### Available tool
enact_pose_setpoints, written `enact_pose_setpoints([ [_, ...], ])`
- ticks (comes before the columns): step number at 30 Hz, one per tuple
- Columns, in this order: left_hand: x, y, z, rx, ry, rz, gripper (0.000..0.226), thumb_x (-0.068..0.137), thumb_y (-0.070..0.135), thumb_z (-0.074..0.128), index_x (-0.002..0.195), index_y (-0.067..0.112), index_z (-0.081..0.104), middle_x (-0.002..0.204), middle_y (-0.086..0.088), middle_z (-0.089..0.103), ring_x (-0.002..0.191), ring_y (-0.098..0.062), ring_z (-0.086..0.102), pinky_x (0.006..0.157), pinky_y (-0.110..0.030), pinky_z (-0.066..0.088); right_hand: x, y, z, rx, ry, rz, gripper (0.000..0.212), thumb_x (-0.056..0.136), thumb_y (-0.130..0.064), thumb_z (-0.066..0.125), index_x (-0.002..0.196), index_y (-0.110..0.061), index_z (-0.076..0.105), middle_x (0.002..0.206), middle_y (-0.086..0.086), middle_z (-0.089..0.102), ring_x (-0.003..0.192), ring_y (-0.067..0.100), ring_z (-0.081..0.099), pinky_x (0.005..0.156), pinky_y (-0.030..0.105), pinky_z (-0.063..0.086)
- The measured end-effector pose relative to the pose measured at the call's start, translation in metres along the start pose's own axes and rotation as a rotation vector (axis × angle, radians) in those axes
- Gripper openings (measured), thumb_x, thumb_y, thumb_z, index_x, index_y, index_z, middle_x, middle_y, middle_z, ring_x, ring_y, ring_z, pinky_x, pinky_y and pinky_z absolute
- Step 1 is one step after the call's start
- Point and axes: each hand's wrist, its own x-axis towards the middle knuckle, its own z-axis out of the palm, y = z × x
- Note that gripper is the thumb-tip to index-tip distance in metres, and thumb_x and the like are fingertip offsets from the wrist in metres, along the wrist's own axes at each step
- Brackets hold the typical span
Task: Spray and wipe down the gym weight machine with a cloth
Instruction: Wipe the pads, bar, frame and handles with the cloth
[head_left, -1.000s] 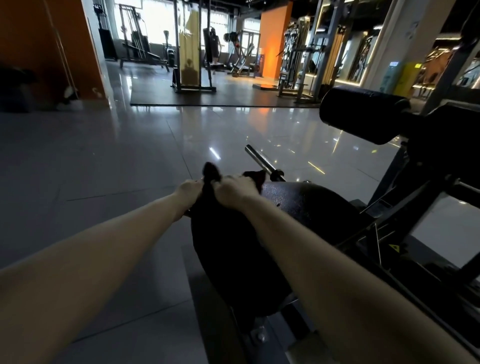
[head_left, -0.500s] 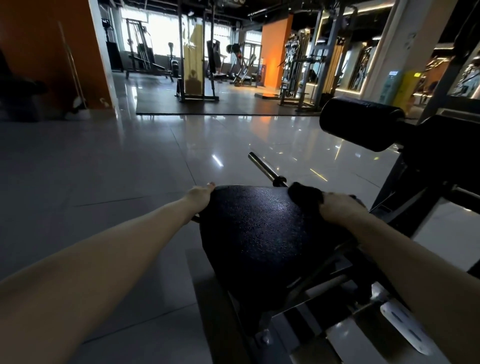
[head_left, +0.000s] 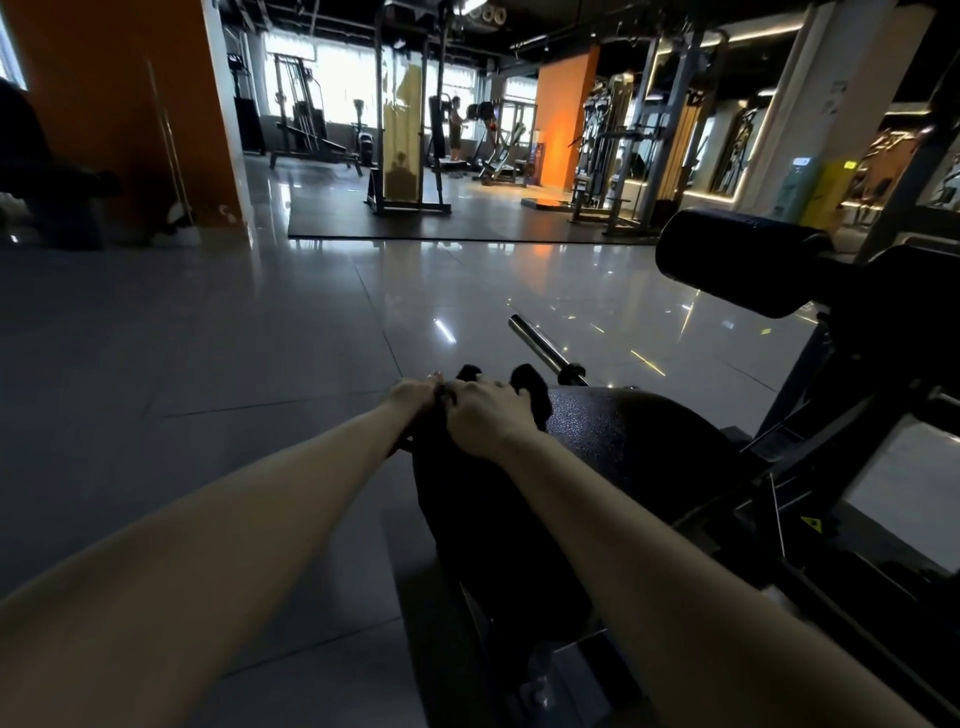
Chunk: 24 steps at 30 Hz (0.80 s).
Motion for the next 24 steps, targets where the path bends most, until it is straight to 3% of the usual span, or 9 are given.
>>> enact_pose_setpoints([
  [3,-0.013,0.006,-0.003,-0.026,-0.054,-0.105,0.043,0.103,0.052,0.050,0.091,0.012,0.062,0.078,-0.006,0.060,0.067,-0.022,0.055,0.058,-0.030,0.039,-0.029,-0.006,-0.010,0.110,-0.004,-0.117,0.048,0.104,-0.035,0.040,0.152,-0.031,0.040,0.144,0.013,0.056,0.132,0.035,0.051,0.112,0.048,0.035],
  [6,-0.026,0.011,-0.011,0.078,-0.061,-0.073,0.040,0.104,0.049,0.049,0.088,0.013,0.059,0.085,-0.010,0.061,0.072,-0.026,0.057,0.059,-0.034,0.045,-0.077,-0.007,-0.023,0.084,-0.019,-0.253,0.057,0.100,-0.035,0.050,0.155,-0.026,0.036,0.142,0.012,0.057,0.131,0.033,0.051,0.106,0.039,0.038],
  [10,-0.035,0.010,-0.030,0.192,0.157,0.264,0.017,0.095,0.029,0.057,0.087,0.016,0.064,0.089,-0.009,0.065,0.083,-0.028,0.059,0.068,-0.031,0.044,-0.117,0.013,-0.045,0.215,-0.104,-0.296,0.061,0.099,-0.034,0.058,0.156,-0.031,0.036,0.150,0.004,0.052,0.135,0.022,0.048,0.098,0.022,0.035],
  [12,-0.051,0.014,-0.036,0.203,0.199,0.426,0.011,0.094,0.027,0.060,0.086,0.024,0.067,0.091,-0.003,0.069,0.089,-0.026,0.062,0.076,-0.032,0.047,-0.113,0.022,-0.051,0.333,-0.031,-0.289,0.055,0.100,-0.025,0.056,0.153,-0.029,0.042,0.149,0.005,0.052,0.134,0.020,0.049,0.095,0.016,0.033],
  [15,-0.071,0.013,-0.028,0.341,0.105,0.520,0.008,0.093,0.029,0.063,0.090,0.027,0.070,0.099,-0.002,0.071,0.094,-0.024,0.065,0.085,-0.033,0.052,-0.100,0.024,-0.038,0.168,0.015,-0.192,0.061,0.100,-0.043,0.052,0.156,-0.031,0.033,0.158,0.009,0.037,0.145,0.029,0.036,0.115,0.036,0.032],
  [18,-0.081,0.004,-0.017,0.419,0.098,0.481,0.017,0.097,0.032,0.060,0.107,0.022,0.070,0.110,-0.003,0.068,0.106,-0.025,0.063,0.089,-0.032,0.049,-0.104,0.012,-0.019,-0.023,-0.123,-0.036,0.084,0.093,-0.074,0.036,0.160,-0.027,0.020,0.167,0.016,0.013,0.155,0.031,0.005,0.124,0.051,0.012],
  [20,-0.078,0.001,-0.011,0.417,0.124,0.428,0.031,0.099,0.033,0.057,0.124,0.017,0.066,0.124,-0.008,0.065,0.116,-0.028,0.059,0.095,-0.033,0.046,-0.103,0.010,-0.014,-0.038,-0.112,-0.002,0.085,0.096,-0.072,0.032,0.160,-0.018,0.018,0.167,0.019,0.009,0.156,0.032,0.001,0.123,0.050,0.009],
  [22,-0.072,-0.001,-0.007,0.346,0.147,0.321,0.040,0.099,0.035,0.054,0.132,0.014,0.061,0.131,-0.011,0.062,0.121,-0.031,0.056,0.100,-0.034,0.044,-0.093,0.018,-0.014,-0.024,-0.098,0.018,0.073,0.103,-0.058,0.030,0.158,-0.009,0.023,0.166,0.020,0.015,0.155,0.033,0.006,0.123,0.049,0.014],
  [24,-0.062,-0.003,-0.003,0.147,0.084,0.181,0.043,0.097,0.040,0.050,0.128,0.012,0.060,0.127,-0.011,0.062,0.112,-0.030,0.058,0.096,-0.035,0.048,-0.072,0.034,-0.014,0.012,-0.086,0.075,0.057,0.107,-0.041,0.029,0.150,-0.003,0.034,0.161,0.021,0.027,0.152,0.033,0.016,0.120,0.049,0.022],
])
